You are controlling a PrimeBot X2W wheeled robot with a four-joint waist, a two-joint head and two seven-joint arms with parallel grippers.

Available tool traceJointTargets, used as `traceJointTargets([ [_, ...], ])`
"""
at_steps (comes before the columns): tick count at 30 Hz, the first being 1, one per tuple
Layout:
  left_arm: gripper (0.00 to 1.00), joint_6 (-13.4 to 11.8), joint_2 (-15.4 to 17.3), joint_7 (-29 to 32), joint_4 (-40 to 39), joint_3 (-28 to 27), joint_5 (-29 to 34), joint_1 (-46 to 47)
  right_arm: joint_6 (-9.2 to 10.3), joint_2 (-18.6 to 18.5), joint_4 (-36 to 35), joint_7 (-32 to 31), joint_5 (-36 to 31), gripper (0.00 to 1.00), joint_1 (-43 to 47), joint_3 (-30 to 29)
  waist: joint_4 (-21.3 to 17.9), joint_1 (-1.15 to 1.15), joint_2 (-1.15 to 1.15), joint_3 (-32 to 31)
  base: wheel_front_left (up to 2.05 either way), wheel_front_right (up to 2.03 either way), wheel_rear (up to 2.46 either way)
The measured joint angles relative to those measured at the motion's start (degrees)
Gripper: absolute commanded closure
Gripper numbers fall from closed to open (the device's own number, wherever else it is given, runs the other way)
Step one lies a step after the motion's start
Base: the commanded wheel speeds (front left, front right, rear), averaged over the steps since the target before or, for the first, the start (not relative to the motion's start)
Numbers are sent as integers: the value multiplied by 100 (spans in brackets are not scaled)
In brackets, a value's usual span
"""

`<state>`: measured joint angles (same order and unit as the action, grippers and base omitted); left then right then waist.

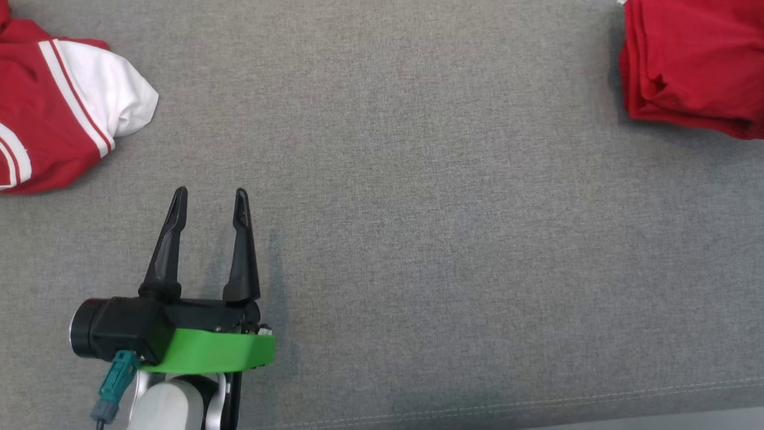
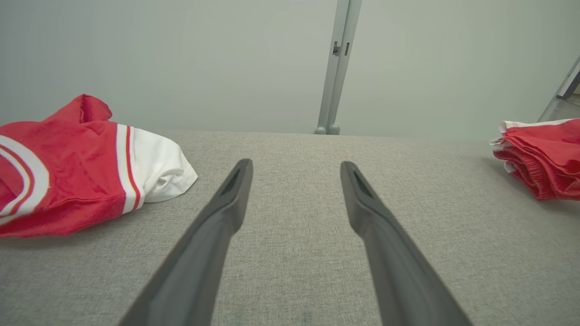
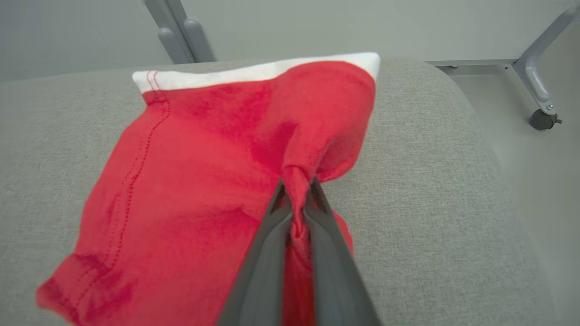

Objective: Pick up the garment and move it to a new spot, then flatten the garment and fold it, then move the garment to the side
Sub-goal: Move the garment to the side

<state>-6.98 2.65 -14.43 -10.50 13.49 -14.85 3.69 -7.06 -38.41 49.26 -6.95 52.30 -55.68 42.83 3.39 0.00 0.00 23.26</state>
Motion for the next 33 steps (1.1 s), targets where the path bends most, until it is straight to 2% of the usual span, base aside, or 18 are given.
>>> traceJointTargets([
  [11,0,93,-3,-1,-132,153,136,235,16,-144,212,21,-363,100,-307,109,90,0,0,353,0,0,0],
  [20,0,93,-4,-1,-141,113,143,275,222,-278,442,99,-502,100,-440,155,313,0,0,564,0,0,0],
  [29,0,93,-5,-1,-129,92,156,279,370,-313,557,312,-909,100,-607,334,360,0,0,662,0,0,0],
  [30,0,93,-5,-1,-125,92,174,279,381,-313,581,341,-942,89,-607,350,359,0,0,663,0,0,0],
  [32,0,93,-7,-1,-114,90,196,279,467,-310,619,410,-999,50,-607,360,354,0,0,662,0,0,0],
  [33,0,93,-7,-1,-108,88,197,279,469,-310,646,437,-1001,11,-607,360,350,0,0,658,0,0,0],
])
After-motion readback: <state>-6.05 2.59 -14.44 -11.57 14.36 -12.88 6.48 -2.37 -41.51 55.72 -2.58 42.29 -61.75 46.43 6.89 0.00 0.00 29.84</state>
